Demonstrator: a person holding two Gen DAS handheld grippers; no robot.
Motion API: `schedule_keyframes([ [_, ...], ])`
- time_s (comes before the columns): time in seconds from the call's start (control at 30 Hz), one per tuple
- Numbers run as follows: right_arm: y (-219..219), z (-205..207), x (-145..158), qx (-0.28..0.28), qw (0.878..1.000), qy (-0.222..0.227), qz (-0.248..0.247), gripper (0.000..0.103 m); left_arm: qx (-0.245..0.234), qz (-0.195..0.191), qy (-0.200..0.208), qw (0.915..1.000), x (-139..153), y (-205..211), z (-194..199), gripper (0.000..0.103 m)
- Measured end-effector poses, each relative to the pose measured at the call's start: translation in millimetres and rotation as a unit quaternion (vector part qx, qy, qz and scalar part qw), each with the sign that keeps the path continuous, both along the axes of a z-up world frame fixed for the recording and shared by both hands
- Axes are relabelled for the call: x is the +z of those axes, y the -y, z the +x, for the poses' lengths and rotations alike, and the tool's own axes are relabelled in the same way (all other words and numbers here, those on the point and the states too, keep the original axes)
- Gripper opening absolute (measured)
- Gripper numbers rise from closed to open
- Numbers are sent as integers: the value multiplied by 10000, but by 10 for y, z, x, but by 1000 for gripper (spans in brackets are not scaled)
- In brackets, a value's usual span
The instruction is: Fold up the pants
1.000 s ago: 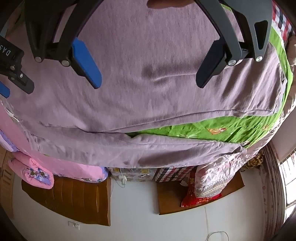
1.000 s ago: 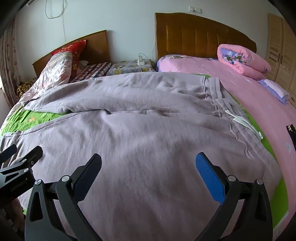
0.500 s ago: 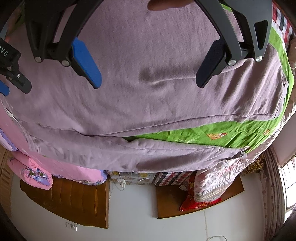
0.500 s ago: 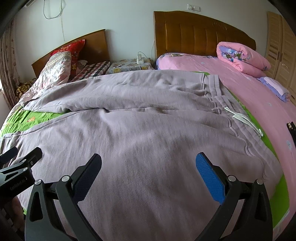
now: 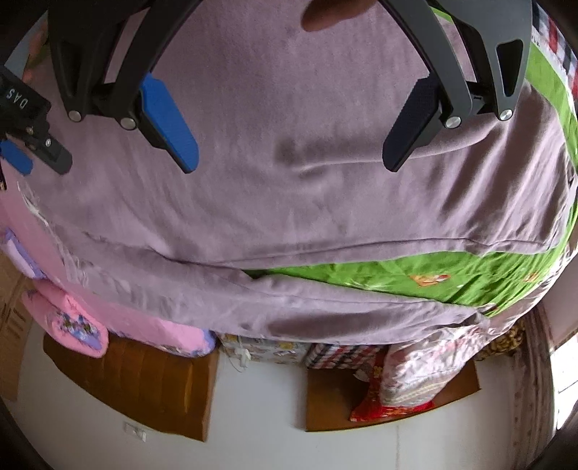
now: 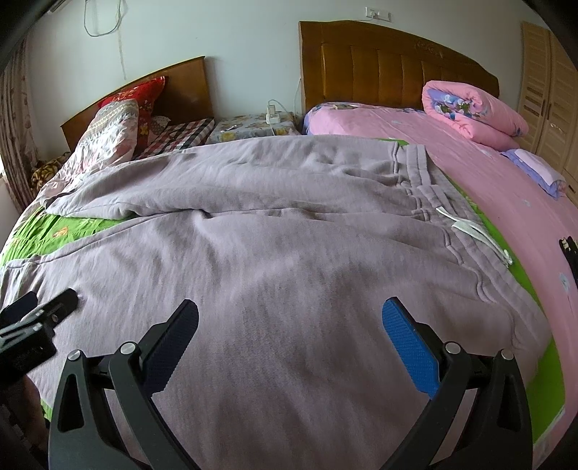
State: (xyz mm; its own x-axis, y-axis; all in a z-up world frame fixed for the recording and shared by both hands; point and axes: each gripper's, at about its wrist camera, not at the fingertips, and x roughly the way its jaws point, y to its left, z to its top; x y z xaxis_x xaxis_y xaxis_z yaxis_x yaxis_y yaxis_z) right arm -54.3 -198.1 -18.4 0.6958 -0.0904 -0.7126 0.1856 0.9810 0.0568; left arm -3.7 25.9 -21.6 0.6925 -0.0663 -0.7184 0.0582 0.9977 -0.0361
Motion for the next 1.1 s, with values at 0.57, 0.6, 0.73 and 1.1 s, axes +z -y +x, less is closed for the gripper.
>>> schedule_keyframes([
  [0.57, 179, 92, 163, 312, 9993, -101, -168, 99, -200, 186, -325, 9991, 140, -123, 237, 101],
  [0.6, 232, 138, 250, 486, 9987, -20, -178, 99, -343, 323, -247, 9986, 181, -73, 256, 101],
  [0.73, 523, 628, 572, 1093, 9931, 55, -424, 99, -1245, 558, 479, 9895, 407, 153, 328, 101],
  [1.1, 882, 2977, 142, 2615, 9604, -836, -465, 99, -2169, -75, -1069, 9703, 264, 560, 1620, 101],
])
